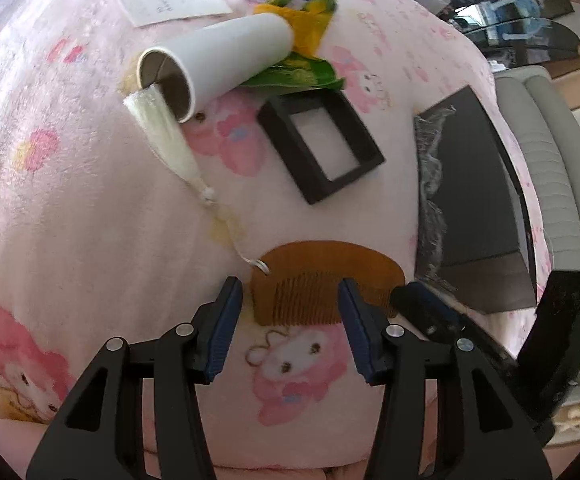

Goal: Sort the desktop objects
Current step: 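Reach the left gripper to the wooden comb and close on its spine, then lift the wooden comb with the left gripper and carry it over the DAPHNE box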

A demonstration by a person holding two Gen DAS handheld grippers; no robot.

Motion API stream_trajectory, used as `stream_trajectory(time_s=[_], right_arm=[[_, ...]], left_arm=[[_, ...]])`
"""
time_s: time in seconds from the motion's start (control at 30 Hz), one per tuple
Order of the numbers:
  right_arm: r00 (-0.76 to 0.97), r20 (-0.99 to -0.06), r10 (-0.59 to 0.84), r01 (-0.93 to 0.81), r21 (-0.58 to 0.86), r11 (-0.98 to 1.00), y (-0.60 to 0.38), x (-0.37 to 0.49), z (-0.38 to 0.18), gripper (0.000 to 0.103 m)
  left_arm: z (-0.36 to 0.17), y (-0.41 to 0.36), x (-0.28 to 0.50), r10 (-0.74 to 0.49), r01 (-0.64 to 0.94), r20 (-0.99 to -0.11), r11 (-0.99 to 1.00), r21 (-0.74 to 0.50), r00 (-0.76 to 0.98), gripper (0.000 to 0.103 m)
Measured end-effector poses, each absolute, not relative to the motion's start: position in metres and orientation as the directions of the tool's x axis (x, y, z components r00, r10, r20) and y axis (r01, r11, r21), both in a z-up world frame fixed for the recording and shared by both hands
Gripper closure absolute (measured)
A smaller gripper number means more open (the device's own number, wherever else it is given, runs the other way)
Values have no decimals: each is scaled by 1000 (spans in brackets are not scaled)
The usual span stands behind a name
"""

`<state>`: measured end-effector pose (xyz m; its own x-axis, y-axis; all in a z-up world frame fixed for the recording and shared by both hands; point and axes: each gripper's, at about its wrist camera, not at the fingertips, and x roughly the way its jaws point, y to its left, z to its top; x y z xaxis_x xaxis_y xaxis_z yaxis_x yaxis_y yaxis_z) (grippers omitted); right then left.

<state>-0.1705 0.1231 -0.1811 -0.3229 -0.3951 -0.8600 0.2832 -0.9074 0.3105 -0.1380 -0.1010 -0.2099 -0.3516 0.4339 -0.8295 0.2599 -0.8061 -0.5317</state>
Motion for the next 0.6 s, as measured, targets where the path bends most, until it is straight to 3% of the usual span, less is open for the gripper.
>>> stream_trajectory(time_s=[0.23, 0.43, 0.6], right_arm=[[-300, -842, -449, 309, 359, -881, 117, -168, -185, 69], [-332, -841, -428, 341, 316, -885, 114, -161, -171, 69], [-376, -810, -451, 335, 335, -881, 126, -156, -150, 68]], left_arm=[[-211, -88, -140, 412, 211, -845, -842, -496, -341, 50], [-204, -81, -137, 404, 166, -841, -859, -484, -360, 52], [-184, -82, -124, 462, 99, -792, -837, -538, -400, 55]])
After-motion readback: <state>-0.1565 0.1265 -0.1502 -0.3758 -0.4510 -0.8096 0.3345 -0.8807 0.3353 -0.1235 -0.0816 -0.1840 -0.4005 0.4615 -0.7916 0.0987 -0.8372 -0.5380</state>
